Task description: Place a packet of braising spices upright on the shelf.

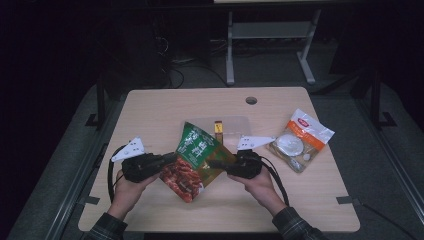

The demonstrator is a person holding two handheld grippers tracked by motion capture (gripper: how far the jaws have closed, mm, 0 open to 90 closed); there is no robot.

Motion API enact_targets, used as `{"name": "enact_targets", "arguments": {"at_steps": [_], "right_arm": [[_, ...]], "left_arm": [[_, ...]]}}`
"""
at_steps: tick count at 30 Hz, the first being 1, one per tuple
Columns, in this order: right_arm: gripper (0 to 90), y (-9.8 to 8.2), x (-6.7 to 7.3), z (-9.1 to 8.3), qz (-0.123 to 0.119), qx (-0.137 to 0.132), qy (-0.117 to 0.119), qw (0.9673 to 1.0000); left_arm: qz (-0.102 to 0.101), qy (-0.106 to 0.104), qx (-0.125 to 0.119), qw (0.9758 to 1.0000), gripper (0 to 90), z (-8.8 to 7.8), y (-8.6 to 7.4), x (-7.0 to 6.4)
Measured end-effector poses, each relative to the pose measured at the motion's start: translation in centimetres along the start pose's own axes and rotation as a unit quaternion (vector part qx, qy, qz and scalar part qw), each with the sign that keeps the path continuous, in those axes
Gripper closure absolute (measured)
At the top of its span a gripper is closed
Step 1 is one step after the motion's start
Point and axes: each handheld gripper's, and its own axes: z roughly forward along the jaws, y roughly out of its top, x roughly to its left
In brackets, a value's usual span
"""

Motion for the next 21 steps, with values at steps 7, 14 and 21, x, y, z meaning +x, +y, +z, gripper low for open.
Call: {"name": "enact_targets", "arguments": {"at_steps": [7,14,21], "right_arm": [[89.9,0.8,0.2,-1.2,-0.015,0.018,0.021,0.9995],[90.0,1.2,0.3,-2.5,-0.008,0.008,0.034,0.9994],[89.9,2.5,0.4,-4.1,-0.008,-0.001,0.039,0.9992]], "left_arm": [[0.041,0.016,0.029,0.9986,85.7,0.3,-0.3,-1.1],[0.04,0.024,0.04,0.9981,68.7,0.1,-0.8,-0.5],[0.055,0.022,0.087,0.9945,40.7,0.7,-2.2,-1.3]]}}
